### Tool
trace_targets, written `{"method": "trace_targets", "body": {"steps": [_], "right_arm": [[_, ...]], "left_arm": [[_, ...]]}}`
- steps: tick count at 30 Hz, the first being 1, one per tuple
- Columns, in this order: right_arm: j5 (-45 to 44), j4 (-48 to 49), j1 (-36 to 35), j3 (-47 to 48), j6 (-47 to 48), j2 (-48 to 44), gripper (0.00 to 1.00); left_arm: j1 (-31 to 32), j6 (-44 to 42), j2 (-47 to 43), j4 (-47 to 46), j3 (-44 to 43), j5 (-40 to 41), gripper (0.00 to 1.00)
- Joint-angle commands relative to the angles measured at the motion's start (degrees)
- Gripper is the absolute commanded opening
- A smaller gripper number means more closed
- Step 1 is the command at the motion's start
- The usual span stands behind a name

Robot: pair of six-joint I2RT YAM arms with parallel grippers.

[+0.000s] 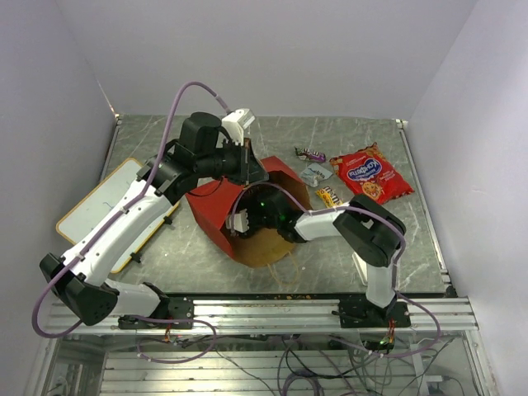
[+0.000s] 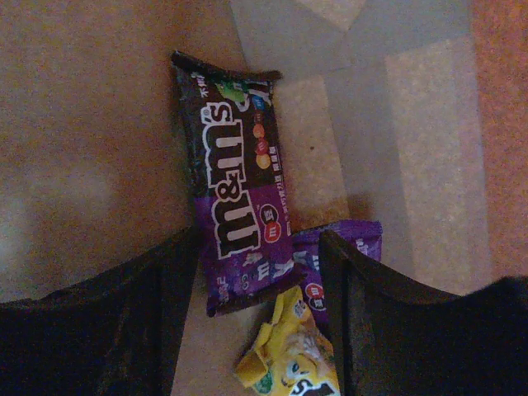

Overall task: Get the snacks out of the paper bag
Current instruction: Take out the snack from the paper bag.

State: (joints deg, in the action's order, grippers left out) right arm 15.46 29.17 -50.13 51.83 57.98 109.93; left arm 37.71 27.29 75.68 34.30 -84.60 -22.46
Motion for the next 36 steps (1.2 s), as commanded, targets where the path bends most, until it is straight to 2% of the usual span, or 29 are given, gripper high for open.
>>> {"method": "trace_targets", "body": {"steps": [1, 8, 11, 22, 27, 36], "right_arm": [[3.37, 1.37, 0.58, 3.38, 1.45, 3.61, 0.6], [6.86, 0.55, 0.99, 8.1, 0.76, 8.06, 0.59], [6.09, 0.44, 0.99, 9.33, -0.06, 9.8, 0.53], [3.58, 4.4, 1.51, 7.85, -4.29, 8.43, 0.16], [2.49, 3.84, 1.69, 7.26, -6.76, 6.22, 0.01], [0.18, 3.59, 1.26, 1.75, -14.72, -3.22, 0.0]], "left_arm": [[0.34, -2.18, -0.1, -1.0, -0.55, -2.97, 0.07], [0.34, -2.88, 1.0, 0.48, -1.36, -2.9, 0.07], [0.34, -2.57, 0.37, 0.46, -0.62, -2.08, 0.07], [0.25, -2.77, -3.85, 4.86, 2.48, 7.22, 0.07], [0.18, -1.91, -5.3, 3.72, 3.87, 7.96, 0.07], [0.17, -1.79, -3.25, 3.09, 2.39, 8.09, 0.07]]}}
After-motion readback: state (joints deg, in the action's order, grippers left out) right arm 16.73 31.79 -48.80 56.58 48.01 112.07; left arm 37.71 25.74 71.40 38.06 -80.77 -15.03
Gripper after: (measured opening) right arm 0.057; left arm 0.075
